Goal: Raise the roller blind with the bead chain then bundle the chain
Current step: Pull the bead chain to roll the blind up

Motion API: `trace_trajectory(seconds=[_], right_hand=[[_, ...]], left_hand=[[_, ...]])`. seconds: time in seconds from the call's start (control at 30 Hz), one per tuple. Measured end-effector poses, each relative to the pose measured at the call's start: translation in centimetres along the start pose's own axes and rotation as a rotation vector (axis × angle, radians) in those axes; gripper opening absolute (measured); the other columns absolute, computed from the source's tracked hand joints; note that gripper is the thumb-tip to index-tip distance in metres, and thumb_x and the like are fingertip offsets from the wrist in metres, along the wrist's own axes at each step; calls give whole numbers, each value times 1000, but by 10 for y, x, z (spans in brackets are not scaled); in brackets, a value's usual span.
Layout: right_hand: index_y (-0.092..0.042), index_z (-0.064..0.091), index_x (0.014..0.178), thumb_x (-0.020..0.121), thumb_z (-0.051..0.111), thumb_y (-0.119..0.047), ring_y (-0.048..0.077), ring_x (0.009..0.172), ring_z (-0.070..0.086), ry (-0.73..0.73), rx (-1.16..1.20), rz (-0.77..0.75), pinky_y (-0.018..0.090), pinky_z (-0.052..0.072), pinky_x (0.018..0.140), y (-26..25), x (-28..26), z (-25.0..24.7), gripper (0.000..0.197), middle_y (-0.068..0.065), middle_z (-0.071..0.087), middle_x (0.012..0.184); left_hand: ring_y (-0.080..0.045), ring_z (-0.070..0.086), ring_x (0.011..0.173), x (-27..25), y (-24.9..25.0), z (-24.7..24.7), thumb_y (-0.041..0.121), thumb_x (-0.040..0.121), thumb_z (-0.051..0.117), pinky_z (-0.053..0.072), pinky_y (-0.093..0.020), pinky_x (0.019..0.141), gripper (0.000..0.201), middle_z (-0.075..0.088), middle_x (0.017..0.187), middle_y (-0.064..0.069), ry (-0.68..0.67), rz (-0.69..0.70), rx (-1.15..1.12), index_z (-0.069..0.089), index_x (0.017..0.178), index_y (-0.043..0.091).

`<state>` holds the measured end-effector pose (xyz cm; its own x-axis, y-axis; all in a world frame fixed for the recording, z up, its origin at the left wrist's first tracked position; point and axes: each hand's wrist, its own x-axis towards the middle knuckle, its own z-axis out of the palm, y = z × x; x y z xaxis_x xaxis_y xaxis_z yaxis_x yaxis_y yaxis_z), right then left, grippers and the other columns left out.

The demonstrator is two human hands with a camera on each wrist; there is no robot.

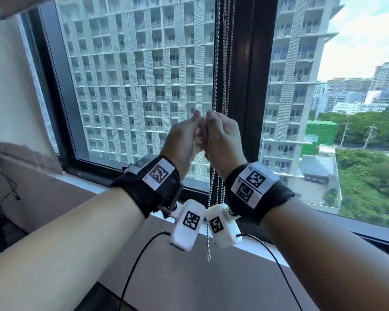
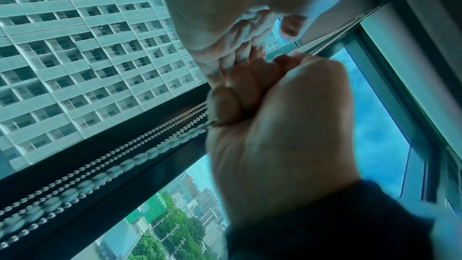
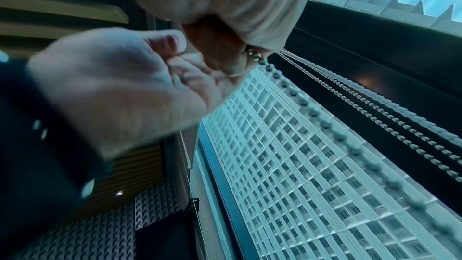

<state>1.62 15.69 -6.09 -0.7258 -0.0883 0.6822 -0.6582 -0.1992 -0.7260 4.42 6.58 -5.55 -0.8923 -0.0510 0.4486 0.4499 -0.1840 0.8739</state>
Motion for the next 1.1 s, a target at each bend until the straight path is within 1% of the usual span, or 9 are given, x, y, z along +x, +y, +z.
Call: trace_trajectory(seconds=[0.07, 0.2, 0.3, 0.4, 0.47, 0.63, 0.8, 0.93, 1.1], right_hand=[[-24, 53, 58, 102, 38, -21, -1, 38, 41, -2, -38, -34, 19, 33, 42, 11, -5, -1, 47, -13, 48, 43], [-27, 46, 56, 93, 41, -35, 6, 46, 31, 20, -99, -8, 32, 27, 51, 29, -17, -5, 38, -14, 37, 49], [-25, 37, 60, 94, 42, -33, 15, 50, 27, 17, -89, 43, 41, 26, 52, 41, -29, -11, 35, -4, 31, 53], [-33, 37, 51, 92, 42, -36, 16, 51, 27, -9, -145, 62, 44, 25, 52, 54, -42, -17, 41, -11, 31, 50], [-36, 40, 49, 90, 41, -37, 16, 51, 29, -38, -174, 62, 43, 25, 51, 61, -49, -21, 40, -14, 32, 49], [-35, 43, 55, 90, 43, -44, 5, 49, 30, -104, -189, 84, 30, 25, 50, 65, -56, -27, 36, -18, 36, 48], [-23, 58, 82, 76, 54, -37, 19, 57, 45, -142, -223, 90, 37, 40, 54, 54, -51, -33, 15, 0, 52, 63], [-19, 60, 105, 75, 50, -15, 20, 73, 63, -97, -145, 51, 42, 55, 72, 32, -28, -33, 32, 1, 65, 79], [-10, 60, 112, 88, 45, -16, 20, 77, 60, -39, -115, 33, 37, 50, 68, -4, 1, -22, 29, 6, 63, 84]], left_hand=[[-18, 68, 81, 4, 9, 6, 32, 101, 36, 54, -22, 69, 42, 70, 86, -10, -10, 20, -23, 65, 99, 2], [-32, 68, 93, 9, 18, 18, 31, 102, 32, 53, -41, 91, 45, 70, 92, -18, -54, 80, -33, 62, 106, -3], [-25, 67, 69, 10, 18, 26, 31, 102, 33, 54, -38, 72, 43, 67, 74, -11, -78, 75, -53, 63, 100, 2], [-12, 36, 40, 6, 8, 34, 29, 102, 35, 26, -27, 42, 37, 43, 51, 2, -66, 53, -25, 58, 82, 9], [-10, 23, 39, 5, -3, 37, 24, 102, 35, 13, -27, 40, 38, 32, 48, 4, -32, 60, 29, 50, 70, 13], [-7, 22, 33, 7, -11, 33, 13, 100, 33, 12, -18, 37, 41, 32, 42, 6, -7, 47, 25, 45, 61, 15], [-8, 20, 32, 8, -13, 20, 17, 101, 32, 14, -17, 37, 42, 30, 40, 7, -13, 18, 14, 45, 61, 15], [-9, 22, 35, -2, -23, 12, 14, 100, 35, 17, -18, 35, 41, 30, 46, 3, 8, -22, 5, 46, 61, 16], [-9, 19, 34, -12, -44, 5, 7, 95, 35, 14, -18, 36, 44, 32, 46, 5, 14, -56, 46, 48, 56, 22]])
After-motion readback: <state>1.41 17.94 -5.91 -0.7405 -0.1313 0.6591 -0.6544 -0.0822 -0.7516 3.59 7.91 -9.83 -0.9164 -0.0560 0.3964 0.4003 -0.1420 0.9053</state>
